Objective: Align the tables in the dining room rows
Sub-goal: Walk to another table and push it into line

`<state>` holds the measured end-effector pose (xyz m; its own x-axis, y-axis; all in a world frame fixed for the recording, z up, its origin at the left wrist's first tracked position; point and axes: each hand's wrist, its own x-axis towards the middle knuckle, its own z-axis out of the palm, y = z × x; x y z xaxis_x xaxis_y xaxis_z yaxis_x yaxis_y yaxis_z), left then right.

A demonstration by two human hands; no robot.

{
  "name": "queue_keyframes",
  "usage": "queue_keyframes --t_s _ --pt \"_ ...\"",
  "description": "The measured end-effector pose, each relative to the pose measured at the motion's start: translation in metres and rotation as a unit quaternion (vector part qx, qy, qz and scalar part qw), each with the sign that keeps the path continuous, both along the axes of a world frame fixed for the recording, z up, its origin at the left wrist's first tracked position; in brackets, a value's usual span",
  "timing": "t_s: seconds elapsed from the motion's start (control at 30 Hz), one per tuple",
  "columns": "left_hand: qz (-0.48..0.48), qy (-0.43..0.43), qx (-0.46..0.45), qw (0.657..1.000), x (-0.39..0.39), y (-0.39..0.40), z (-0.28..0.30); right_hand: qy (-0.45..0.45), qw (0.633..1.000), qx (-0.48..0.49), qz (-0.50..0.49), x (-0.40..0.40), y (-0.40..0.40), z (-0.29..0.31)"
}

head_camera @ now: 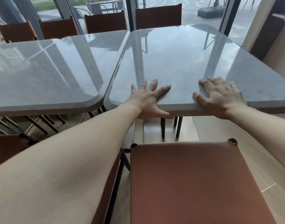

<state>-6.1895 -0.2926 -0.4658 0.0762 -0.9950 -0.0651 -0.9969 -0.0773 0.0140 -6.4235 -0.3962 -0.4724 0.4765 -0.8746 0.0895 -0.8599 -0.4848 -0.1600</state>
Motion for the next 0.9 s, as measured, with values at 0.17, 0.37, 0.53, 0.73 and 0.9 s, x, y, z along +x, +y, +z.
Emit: queue_keyframes --t_s 0.17,0.37,0.53,0.73,0.9 --pt "-0.001 0.006 0.002 1.0 0.0018 -0.0006 -0.0011 0.003 1.0 -0.004 0.001 0.0003 0.0003 0.0011" --pt "-0.009 -0.002 0.005 1.0 0.0017 -0.0019 0.0013 0.011 1.0 -0.01 0.006 -0.0003 -0.0035 -0.001" --pt "-0.011 0.003 0.006 1.0 0.0027 -0.0022 0.0014 0.008 1.0 -0.011 0.011 -0.0001 -0.0048 -0.0013" --pt "-0.013 0.005 0.002 1.0 0.0046 -0.0037 0.0005 0.015 1.0 -0.014 0.014 0.0008 -0.0065 -0.001" --pt "-0.012 0.007 0.0 1.0 0.0084 -0.0047 0.0002 0.018 1.0 -0.013 0.016 0.0055 -0.0067 -0.0014"
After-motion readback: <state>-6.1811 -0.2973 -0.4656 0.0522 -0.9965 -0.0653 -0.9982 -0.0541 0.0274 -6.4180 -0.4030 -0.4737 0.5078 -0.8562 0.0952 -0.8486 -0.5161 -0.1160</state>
